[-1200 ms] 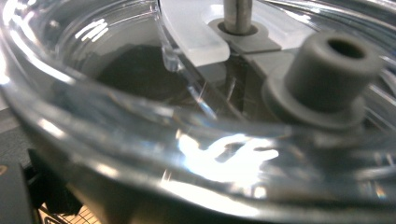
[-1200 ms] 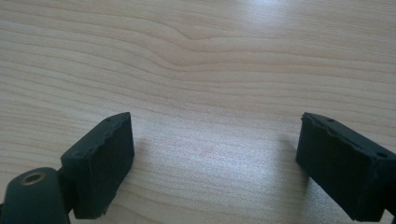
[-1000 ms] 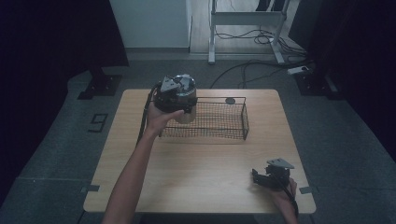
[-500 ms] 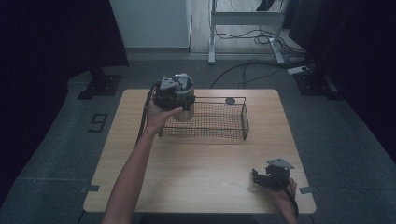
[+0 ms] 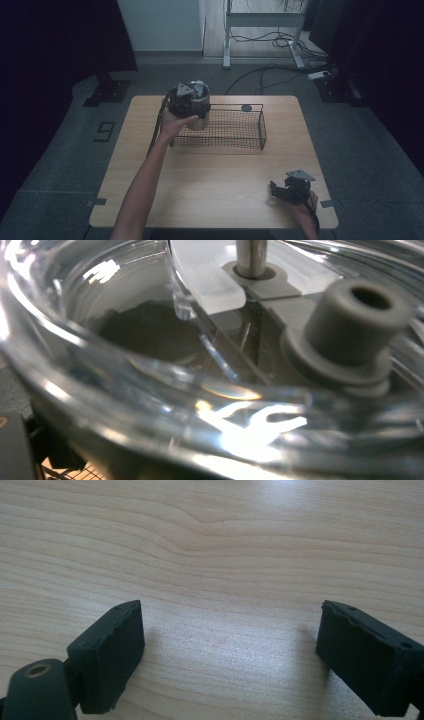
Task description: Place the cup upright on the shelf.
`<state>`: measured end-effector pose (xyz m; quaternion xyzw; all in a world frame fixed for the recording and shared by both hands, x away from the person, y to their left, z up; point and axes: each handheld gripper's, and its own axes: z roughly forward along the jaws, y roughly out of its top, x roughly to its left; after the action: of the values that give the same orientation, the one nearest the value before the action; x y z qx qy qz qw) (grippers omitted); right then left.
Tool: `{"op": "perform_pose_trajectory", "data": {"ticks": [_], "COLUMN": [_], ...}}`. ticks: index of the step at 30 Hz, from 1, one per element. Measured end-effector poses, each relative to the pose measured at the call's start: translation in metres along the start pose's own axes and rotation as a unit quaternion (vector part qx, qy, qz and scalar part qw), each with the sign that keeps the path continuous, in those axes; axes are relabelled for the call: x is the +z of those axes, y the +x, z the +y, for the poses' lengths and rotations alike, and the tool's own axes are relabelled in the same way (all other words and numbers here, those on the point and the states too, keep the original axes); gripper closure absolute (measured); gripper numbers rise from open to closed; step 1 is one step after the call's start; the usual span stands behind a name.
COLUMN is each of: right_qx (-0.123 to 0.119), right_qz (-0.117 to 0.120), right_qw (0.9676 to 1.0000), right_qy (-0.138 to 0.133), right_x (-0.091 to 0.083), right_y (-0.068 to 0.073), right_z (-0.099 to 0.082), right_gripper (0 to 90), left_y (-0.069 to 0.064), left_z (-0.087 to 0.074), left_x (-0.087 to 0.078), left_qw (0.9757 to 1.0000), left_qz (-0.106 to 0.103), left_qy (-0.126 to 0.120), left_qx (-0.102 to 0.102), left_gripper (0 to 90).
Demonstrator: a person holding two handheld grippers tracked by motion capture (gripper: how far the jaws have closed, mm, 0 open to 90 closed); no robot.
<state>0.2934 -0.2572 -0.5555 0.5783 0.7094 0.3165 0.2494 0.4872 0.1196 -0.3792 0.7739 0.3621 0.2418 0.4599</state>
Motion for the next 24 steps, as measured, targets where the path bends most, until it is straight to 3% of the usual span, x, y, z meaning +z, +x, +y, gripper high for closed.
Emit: {"op": "perform_pose_trajectory", "data": {"ticks": [24], "right_qx": [0.000], "right_qz": [0.000], "right_qw": [1.0000], "right_qy": [0.000], "right_x": [0.000], "right_y": [0.000], "right_z": [0.000], "right_gripper": [11.4], "left_y": [0.008], "left_z": [-0.021], "left_x": [0.027], "left_qw": [0.9996], "left_qz": [0.003], "left_qy": [0.013], "left_qx": [-0.026], "left_gripper": [3.7]}}
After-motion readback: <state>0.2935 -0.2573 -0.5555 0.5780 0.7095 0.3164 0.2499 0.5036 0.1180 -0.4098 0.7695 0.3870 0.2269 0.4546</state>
